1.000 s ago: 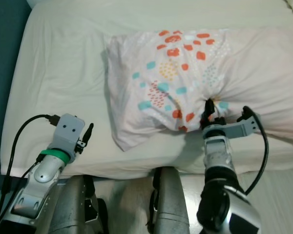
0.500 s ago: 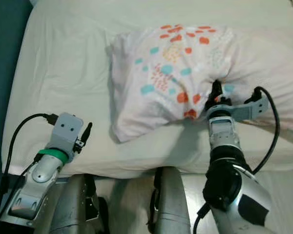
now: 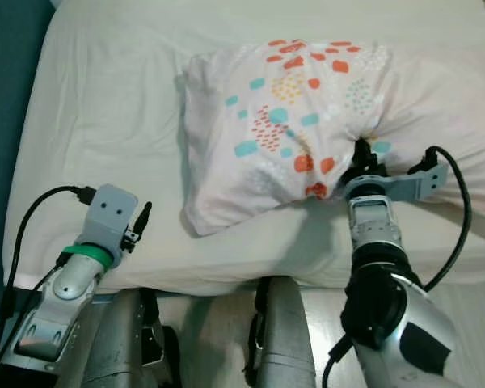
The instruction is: Clean up the room
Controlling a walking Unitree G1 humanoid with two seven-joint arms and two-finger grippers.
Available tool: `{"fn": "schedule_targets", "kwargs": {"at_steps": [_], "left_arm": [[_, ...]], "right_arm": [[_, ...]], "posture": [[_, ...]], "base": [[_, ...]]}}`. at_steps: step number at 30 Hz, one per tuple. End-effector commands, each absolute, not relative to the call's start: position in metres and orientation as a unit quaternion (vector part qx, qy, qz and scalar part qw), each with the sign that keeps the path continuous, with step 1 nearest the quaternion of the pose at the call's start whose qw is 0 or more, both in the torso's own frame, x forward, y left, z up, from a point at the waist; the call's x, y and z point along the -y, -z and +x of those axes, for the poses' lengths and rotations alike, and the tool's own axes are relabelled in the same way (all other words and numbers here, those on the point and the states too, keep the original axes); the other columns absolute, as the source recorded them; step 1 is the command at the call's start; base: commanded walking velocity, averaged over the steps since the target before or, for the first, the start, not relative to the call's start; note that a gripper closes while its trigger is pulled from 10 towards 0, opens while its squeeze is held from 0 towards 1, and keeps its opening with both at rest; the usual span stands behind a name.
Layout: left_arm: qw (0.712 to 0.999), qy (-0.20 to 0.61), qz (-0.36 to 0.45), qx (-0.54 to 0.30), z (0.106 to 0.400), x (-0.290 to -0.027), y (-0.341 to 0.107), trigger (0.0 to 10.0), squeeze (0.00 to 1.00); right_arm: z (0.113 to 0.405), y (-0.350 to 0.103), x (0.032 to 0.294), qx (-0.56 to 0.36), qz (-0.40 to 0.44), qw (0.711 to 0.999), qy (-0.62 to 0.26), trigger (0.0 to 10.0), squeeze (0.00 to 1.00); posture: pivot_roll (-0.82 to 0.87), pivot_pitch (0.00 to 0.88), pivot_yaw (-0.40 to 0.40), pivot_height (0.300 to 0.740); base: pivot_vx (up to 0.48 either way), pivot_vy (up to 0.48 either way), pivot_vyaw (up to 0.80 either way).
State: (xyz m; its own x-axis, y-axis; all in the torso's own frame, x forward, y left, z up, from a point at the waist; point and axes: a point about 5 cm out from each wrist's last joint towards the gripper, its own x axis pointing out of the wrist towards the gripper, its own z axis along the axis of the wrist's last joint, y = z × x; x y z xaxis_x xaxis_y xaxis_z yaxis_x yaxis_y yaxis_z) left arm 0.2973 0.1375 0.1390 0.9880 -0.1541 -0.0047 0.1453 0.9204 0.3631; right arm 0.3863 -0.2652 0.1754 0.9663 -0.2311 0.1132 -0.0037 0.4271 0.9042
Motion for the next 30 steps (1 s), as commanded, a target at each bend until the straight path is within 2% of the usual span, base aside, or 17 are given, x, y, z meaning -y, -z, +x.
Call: {"fn": "schedule_targets", "kwargs": {"at_steps": [1,7,9,10,12,14,15,17,19,20,21,22,24,25,26,28,30], "left_arm": [[0.980,0.070,0.188,-0.015,0.294,-0.141,-0.128,10.0,0.00],[0.980,0.068,0.188,-0.014,0.296,-0.141,-0.129,10.0,0.00],[0.980,0.067,0.187,-0.011,0.297,-0.141,-0.130,10.0,0.00],[0.981,0.064,0.182,-0.004,0.299,-0.140,-0.133,10.0,0.00],[0.981,0.064,0.182,-0.004,0.299,-0.140,-0.133,10.0,0.00],[0.984,0.052,0.173,0.011,0.303,-0.143,-0.143,10.0,0.00],[0.984,0.052,0.173,0.011,0.303,-0.143,-0.143,10.0,0.00],[0.986,0.034,0.161,0.034,0.310,-0.149,-0.158,10.0,0.00],[0.987,0.009,0.143,0.069,0.319,-0.158,-0.182,10.0,0.00],[0.987,0.009,0.143,0.069,0.319,-0.158,-0.182,10.0,0.00],[0.987,-0.014,0.127,0.102,0.328,-0.166,-0.207,10.0,0.00],[0.985,-0.027,0.117,0.121,0.333,-0.171,-0.220,10.0,0.00],[0.984,-0.034,0.110,0.133,0.335,-0.173,-0.229,10.0,0.00],[0.980,-0.052,0.096,0.164,0.341,-0.180,-0.251,10.0,0.00],[0.980,-0.052,0.096,0.164,0.341,-0.180,-0.251,10.0,0.00],[0.973,-0.069,0.083,0.205,0.343,-0.187,-0.278,10.0,0.00],[0.967,-0.079,0.076,0.229,0.342,-0.190,-0.293,10.0,0.00]], "right_arm": [[0.385,-0.168,0.262,0.100,0.540,0.833,0.069,0.0,0.00],[0.381,-0.167,0.273,0.114,0.536,0.832,0.086,0.0,0.00],[0.380,-0.167,0.275,0.115,0.524,0.840,0.086,0.0,0.00],[0.379,-0.171,0.278,0.116,0.477,0.867,0.085,0.0,0.00],[0.379,-0.171,0.278,0.116,0.477,0.867,0.085,0.0,0.00],[0.384,-0.193,0.277,0.128,0.346,0.927,0.065,0.0,0.00],[0.384,-0.193,0.277,0.128,0.346,0.927,0.065,0.0,0.00],[0.393,-0.228,0.264,0.157,0.192,0.969,0.020,0.0,0.00],[0.401,-0.268,0.238,0.201,0.061,0.976,-0.051,0.0,0.00],[0.401,-0.268,0.238,0.201,0.061,0.976,-0.051,0.0,0.00],[0.405,-0.297,0.213,0.232,0.001,0.966,-0.113,0.0,0.00],[0.407,-0.310,0.195,0.246,-0.010,0.957,-0.154,3.3,0.00],[0.407,-0.317,0.185,0.253,-0.016,0.951,-0.179,3.3,0.00],[0.407,-0.333,0.153,0.272,-0.025,0.930,-0.246,10.0,0.00],[0.407,-0.333,0.153,0.272,-0.025,0.930,-0.246,10.0,0.00],[0.401,-0.350,0.113,0.305,-0.020,0.898,-0.315,10.0,0.00],[0.396,-0.359,0.092,0.323,-0.013,0.879,-0.350,10.0,0.00]], "posture": [[0.02,0.296,0.146,0.598],[0.02,0.289,0.147,0.598],[0.02,0.285,0.143,0.598],[0.02,0.281,0.139,0.598],[0.02,0.281,0.139,0.598],[0.01,0.267,0.124,0.598],[0.01,0.267,0.124,0.598],[0.00,0.255,0.114,0.598],[-0.01,0.244,0.105,0.598],[-0.01,0.244,0.105,0.598],[-0.01,0.225,0.093,0.598],[-0.01,0.210,0.083,0.598],[-0.01,0.206,0.081,0.598],[-0.01,0.192,0.073,0.598],[-0.01,0.192,0.073,0.598],[-0.01,0.170,0.064,0.598],[-0.01,0.167,0.063,0.598]], "base": [[0.000,0.000,0.00],[0.000,0.000,0.00],[0.000,0.000,0.00],[0.000,0.000,0.00],[0.000,0.000,0.00],[0.000,0.000,0.00],[0.000,0.000,0.00],[0.000,0.000,0.00],[0.000,0.000,0.00],[0.000,0.000,0.00],[0.000,0.000,0.00],[0.000,0.000,0.00],[0.000,0.000,0.00],[0.000,0.000,0.00],[0.000,0.000,0.00],[0.000,0.000,0.00],[0.000,0.000,0.00]]}}
